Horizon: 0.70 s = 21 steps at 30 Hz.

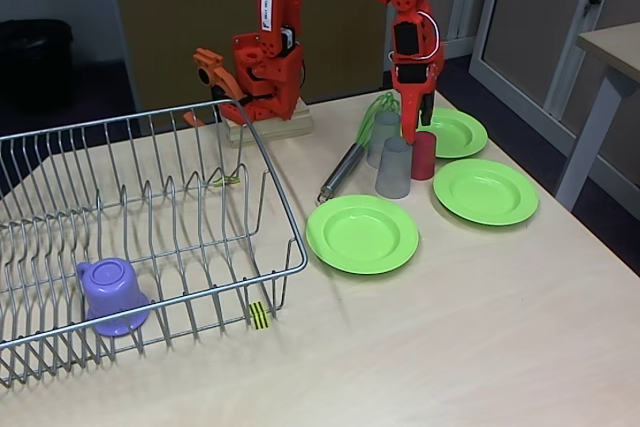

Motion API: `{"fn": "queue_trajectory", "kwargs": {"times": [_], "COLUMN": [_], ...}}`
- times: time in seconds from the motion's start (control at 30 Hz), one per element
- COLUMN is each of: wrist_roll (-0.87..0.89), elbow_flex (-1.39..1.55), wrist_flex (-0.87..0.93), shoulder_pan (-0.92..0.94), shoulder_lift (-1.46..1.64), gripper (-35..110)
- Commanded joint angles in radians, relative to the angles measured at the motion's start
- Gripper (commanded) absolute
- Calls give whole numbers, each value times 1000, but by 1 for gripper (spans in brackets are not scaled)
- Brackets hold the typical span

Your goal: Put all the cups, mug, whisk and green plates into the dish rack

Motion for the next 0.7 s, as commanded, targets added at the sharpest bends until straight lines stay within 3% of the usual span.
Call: {"fn": "queue_trajectory", "kwargs": {"times": [0.0, 0.4, 0.67], "wrist_roll": [3, -28, -35], "elbow_flex": [58, 281, 327], "wrist_flex": [-52, -235, -253], "shoulder_pan": [15, 51, 49], "shoulder_lift": [20, 80, 104], "gripper": [43, 42, 41]}}
